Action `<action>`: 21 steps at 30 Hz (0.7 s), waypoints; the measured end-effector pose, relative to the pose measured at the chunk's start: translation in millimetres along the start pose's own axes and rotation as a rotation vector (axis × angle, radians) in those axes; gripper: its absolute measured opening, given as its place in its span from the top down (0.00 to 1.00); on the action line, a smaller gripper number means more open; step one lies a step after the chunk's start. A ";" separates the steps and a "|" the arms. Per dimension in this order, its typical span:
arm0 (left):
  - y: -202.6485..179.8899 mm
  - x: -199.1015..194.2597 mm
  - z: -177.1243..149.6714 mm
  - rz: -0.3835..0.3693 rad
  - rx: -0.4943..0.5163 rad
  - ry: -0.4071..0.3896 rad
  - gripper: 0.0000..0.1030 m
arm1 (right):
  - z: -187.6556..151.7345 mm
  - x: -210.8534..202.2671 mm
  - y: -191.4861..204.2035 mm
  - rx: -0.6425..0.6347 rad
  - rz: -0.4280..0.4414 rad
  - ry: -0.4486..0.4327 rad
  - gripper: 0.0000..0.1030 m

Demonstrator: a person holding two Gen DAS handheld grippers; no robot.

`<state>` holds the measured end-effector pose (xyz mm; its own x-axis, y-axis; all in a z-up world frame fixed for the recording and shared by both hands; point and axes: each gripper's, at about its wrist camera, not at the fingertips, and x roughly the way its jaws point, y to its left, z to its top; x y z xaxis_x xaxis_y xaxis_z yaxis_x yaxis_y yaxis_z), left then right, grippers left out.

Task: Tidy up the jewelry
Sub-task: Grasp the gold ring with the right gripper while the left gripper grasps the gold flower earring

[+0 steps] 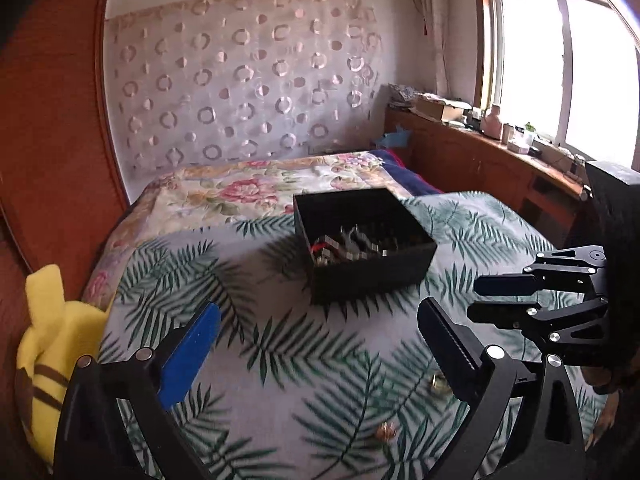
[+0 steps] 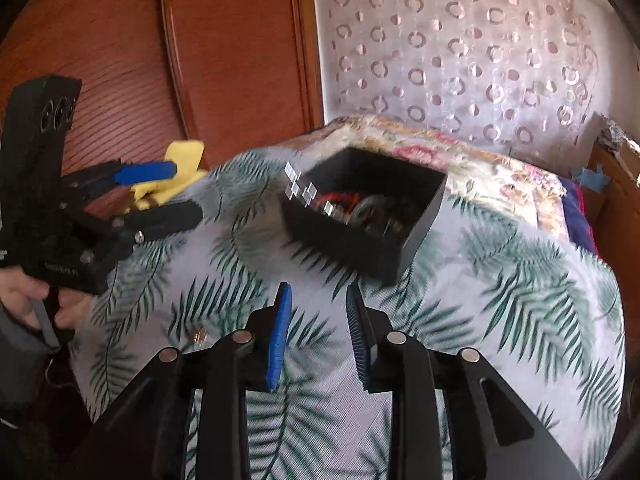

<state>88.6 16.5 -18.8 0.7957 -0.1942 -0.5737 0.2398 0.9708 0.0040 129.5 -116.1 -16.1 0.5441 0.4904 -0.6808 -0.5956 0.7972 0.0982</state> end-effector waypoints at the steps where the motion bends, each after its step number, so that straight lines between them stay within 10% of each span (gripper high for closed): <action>1: -0.3 -1.7 -5.1 -0.002 0.003 0.006 0.08 | -4.5 0.6 1.8 -0.001 0.006 0.008 0.70; 21: -2.2 -7.0 -72.8 -0.076 -0.037 0.157 0.08 | -33.7 35.9 36.7 -0.108 -0.002 0.141 0.70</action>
<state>42.0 26.0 -74.5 0.6788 -0.2459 -0.6919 0.2729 0.9592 -0.0731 107.3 -81.1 -61.4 0.4618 0.4281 -0.7768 -0.6587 0.7521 0.0229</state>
